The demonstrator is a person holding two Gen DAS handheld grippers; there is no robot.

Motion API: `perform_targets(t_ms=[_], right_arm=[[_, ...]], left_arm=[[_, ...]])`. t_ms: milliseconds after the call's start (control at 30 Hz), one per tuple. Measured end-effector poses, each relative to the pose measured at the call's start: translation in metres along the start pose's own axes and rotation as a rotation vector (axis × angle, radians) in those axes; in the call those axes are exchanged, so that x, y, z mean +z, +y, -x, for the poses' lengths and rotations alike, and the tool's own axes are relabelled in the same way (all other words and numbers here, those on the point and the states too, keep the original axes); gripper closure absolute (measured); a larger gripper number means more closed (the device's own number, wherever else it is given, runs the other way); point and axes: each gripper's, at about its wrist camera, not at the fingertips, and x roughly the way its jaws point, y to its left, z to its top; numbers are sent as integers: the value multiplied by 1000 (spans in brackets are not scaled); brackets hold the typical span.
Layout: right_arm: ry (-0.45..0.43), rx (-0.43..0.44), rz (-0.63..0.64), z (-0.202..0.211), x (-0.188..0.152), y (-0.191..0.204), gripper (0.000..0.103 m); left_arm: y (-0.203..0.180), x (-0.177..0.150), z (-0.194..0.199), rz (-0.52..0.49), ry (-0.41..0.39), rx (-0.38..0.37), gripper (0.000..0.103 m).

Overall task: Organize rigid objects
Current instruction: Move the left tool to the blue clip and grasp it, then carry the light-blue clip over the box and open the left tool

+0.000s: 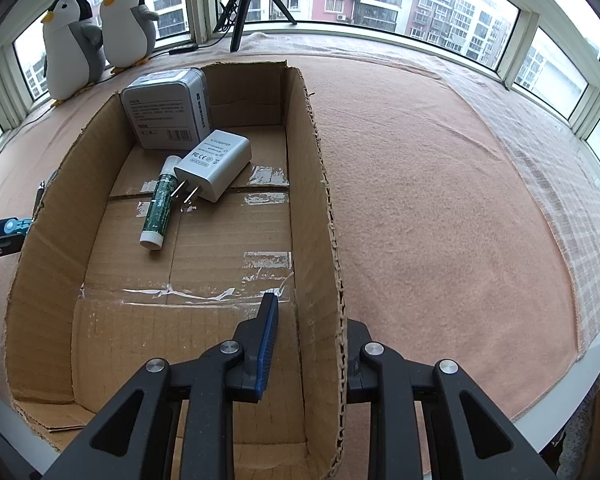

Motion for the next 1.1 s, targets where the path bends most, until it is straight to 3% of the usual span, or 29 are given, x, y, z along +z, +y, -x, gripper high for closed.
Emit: perform_targets(t_ms=[200, 267, 300, 367, 833, 1100], right_arm=[[1, -3, 3, 0, 0, 0, 81], [2, -5, 3, 0, 0, 0, 81], [2, -5, 3, 0, 0, 1, 81], [2, -6, 5, 0, 0, 0, 80], [0, -8, 6, -1, 0, -1, 80], [0, -9, 6, -1, 0, 0, 80]], left_arm=[[0, 4, -6, -6, -12, -8, 57], [-1, 4, -7, -8, -16, -8, 71], [-1, 4, -7, -5, -21, -12, 72], [-1, 3, -6, 1, -27, -24, 83], [2, -4, 23, 26, -77, 1, 83], [-22, 5, 50, -17, -132, -15, 83]])
